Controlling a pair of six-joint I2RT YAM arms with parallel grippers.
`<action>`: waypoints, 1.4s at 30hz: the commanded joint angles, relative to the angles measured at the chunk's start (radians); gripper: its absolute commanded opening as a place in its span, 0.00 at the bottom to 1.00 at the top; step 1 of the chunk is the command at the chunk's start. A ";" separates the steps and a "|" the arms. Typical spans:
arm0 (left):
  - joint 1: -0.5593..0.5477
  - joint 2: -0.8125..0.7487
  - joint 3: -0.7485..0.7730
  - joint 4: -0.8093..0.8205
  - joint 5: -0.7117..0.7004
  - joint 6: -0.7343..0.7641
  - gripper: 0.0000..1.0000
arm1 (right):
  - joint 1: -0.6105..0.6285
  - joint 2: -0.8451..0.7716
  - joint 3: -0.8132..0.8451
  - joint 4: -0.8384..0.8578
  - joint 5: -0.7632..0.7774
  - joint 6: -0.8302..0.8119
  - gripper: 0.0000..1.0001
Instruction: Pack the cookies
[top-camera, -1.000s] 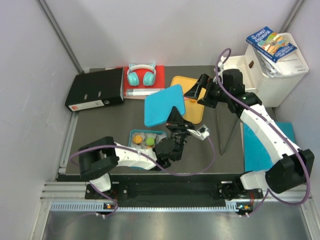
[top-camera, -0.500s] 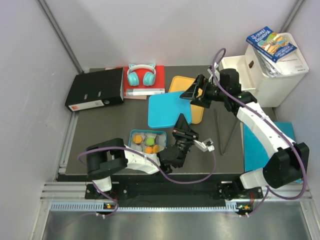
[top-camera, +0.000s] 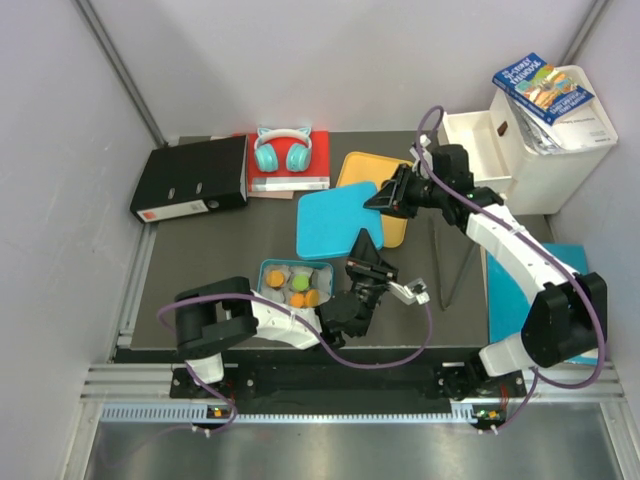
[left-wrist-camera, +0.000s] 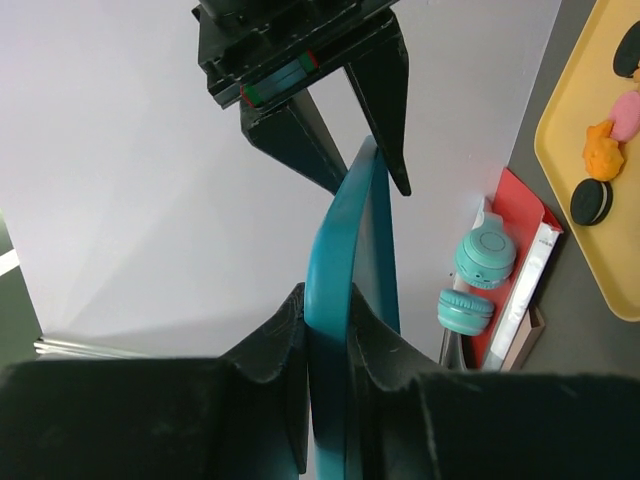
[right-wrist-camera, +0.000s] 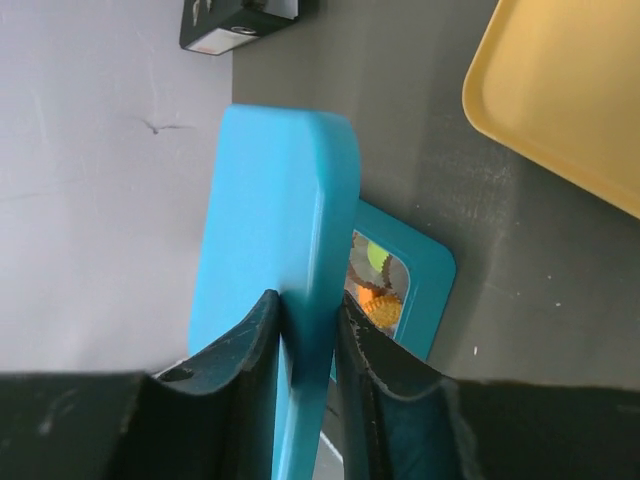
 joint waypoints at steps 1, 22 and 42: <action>-0.006 -0.015 0.037 0.376 0.021 0.022 0.00 | -0.003 0.013 -0.037 0.106 -0.030 0.033 0.18; 0.021 0.007 0.123 0.401 -0.134 -0.037 0.98 | -0.014 -0.113 -0.009 0.278 -0.075 0.084 0.00; 0.103 -0.073 0.135 0.424 -0.361 -0.155 0.98 | -0.172 -0.153 0.213 0.272 -0.064 0.145 0.00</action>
